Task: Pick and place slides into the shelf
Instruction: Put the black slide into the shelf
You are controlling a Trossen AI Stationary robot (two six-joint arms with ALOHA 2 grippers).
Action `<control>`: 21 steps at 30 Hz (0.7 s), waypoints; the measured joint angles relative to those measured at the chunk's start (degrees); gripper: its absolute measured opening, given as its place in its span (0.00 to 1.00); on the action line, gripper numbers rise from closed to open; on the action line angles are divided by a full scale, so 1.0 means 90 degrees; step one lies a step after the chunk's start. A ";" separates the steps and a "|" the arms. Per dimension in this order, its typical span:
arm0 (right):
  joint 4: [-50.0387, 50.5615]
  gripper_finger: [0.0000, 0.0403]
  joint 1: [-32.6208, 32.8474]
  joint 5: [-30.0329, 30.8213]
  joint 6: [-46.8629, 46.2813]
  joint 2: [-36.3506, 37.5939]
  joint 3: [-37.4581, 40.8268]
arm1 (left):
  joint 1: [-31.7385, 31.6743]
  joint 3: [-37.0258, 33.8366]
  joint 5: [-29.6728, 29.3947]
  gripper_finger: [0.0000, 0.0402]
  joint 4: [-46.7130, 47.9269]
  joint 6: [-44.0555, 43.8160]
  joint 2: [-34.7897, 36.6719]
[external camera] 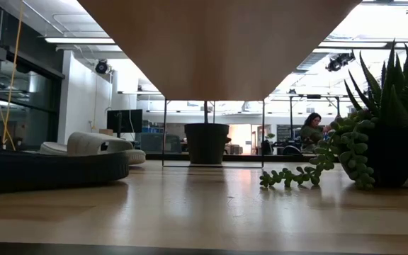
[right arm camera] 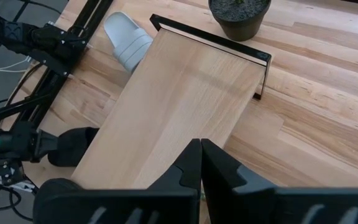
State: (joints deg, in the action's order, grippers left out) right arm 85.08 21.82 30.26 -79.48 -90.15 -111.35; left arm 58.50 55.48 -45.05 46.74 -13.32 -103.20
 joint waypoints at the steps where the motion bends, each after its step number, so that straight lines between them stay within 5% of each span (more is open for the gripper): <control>1: -0.0002 0.00 -0.0002 0.0002 0.0000 0.0000 0.0000 | 0.0000 0.0000 0.0024 0.02 0.0000 0.0000 0.0000; 13: 0.0000 0.00 -0.0001 0.0016 0.0000 0.0000 0.0000 | -0.0003 0.0000 0.0147 0.02 0.0254 -0.0077 0.0497; 21: 0.0000 0.00 0.0000 0.0121 0.0130 0.0000 -0.0002 | 0.0000 0.0643 0.0167 0.01 0.1646 -0.0216 0.0945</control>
State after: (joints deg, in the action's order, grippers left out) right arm 85.08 21.82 31.35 -78.31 -90.15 -111.37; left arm 58.50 61.27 -43.55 61.56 -15.27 -94.69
